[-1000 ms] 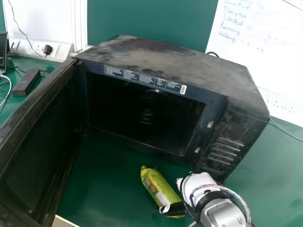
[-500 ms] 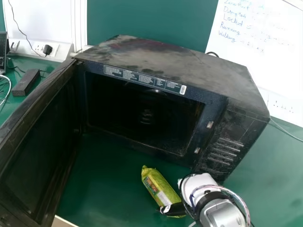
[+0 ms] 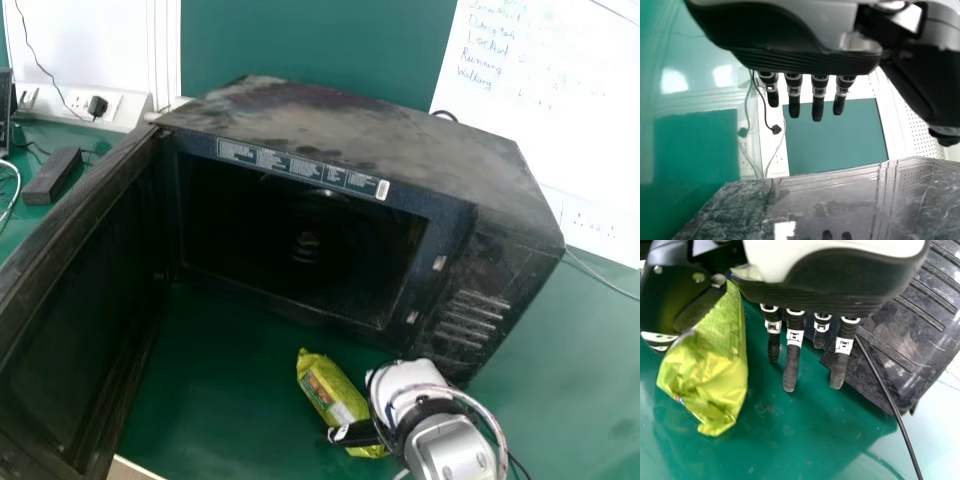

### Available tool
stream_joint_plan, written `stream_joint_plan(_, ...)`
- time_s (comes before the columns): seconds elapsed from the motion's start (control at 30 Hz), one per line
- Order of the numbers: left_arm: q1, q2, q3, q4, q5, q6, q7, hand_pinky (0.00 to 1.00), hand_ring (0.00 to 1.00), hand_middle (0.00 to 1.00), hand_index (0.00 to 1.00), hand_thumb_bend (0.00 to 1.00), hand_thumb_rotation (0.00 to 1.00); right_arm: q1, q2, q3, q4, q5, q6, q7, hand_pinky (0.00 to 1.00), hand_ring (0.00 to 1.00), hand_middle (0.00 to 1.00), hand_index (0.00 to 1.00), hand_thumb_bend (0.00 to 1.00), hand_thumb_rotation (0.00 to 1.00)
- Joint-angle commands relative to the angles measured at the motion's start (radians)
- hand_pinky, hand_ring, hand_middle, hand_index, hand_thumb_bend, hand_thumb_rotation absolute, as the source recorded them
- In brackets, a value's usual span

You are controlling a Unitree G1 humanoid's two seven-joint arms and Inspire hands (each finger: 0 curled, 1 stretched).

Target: Put biscuit inside oven

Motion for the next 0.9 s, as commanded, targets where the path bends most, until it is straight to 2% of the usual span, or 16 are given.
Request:
stream_joint_plan(0.0, 0.022, 0.012, 0.002, -0.021, 0.002, 0.009, 0.007, 0.98, 0.97, 0.97, 1.00, 0.36, 1.00, 0.004, 0.022, 0.026, 0.037, 0.027, -0.009, 0.020, 0.62, 0.69, 0.77, 0.87, 0.97, 0.53)
stream_joint_plan(0.13, 0.025, 0.011, 0.004, -0.025, -0.003, 0.015, 0.003, 0.98, 0.97, 0.97, 1.00, 0.36, 1.00, -0.004, 0.033, 0.035, 0.070, 0.032, -0.004, 0.017, 0.62, 0.68, 0.76, 0.87, 0.99, 0.51)
stream_joint_plan(0.23, 0.023, 0.013, 0.004, -0.019, -0.003, 0.010, 0.000, 0.99, 0.97, 0.98, 1.00, 0.37, 1.00, -0.001, 0.030, 0.040, 0.094, 0.043, -0.006, -0.001, 0.56, 0.63, 0.71, 0.85, 1.00, 0.51)
stream_joint_plan(0.47, 0.021, 0.015, 0.006, -0.020, -0.007, 0.011, -0.006, 0.98, 0.97, 0.98, 1.00, 0.36, 1.00, -0.007, 0.034, 0.056, 0.121, 0.045, -0.003, 0.013, 0.59, 0.66, 0.74, 0.84, 1.00, 0.51)
stream_joint_plan(0.6, 0.020, 0.016, 0.008, -0.016, -0.006, 0.008, -0.009, 0.98, 0.96, 0.97, 1.00, 0.37, 1.00, -0.015, 0.043, 0.067, 0.139, 0.031, 0.007, 0.036, 0.53, 0.60, 0.68, 0.85, 0.98, 0.48)
stream_joint_plan(0.77, 0.018, 0.015, 0.008, -0.016, -0.006, 0.003, -0.010, 0.98, 0.96, 0.97, 1.00, 0.38, 1.00, -0.010, 0.057, 0.073, 0.141, 0.025, 0.032, 0.053, 0.49, 0.58, 0.64, 0.84, 0.93, 0.34)
stream_joint_plan(0.8, 0.017, 0.014, 0.008, -0.017, -0.007, 0.002, -0.012, 0.97, 0.96, 0.97, 1.00, 0.37, 1.00, -0.009, 0.060, 0.073, 0.141, 0.024, 0.037, 0.057, 0.49, 0.57, 0.63, 0.81, 0.85, 0.25)
stream_joint_plan(0.87, 0.017, 0.015, 0.007, -0.018, -0.006, 0.005, -0.011, 0.97, 0.96, 0.97, 1.00, 0.37, 1.00, -0.004, 0.062, 0.072, 0.132, 0.035, 0.045, 0.063, 0.52, 0.58, 0.62, 0.76, 0.74, 0.17)
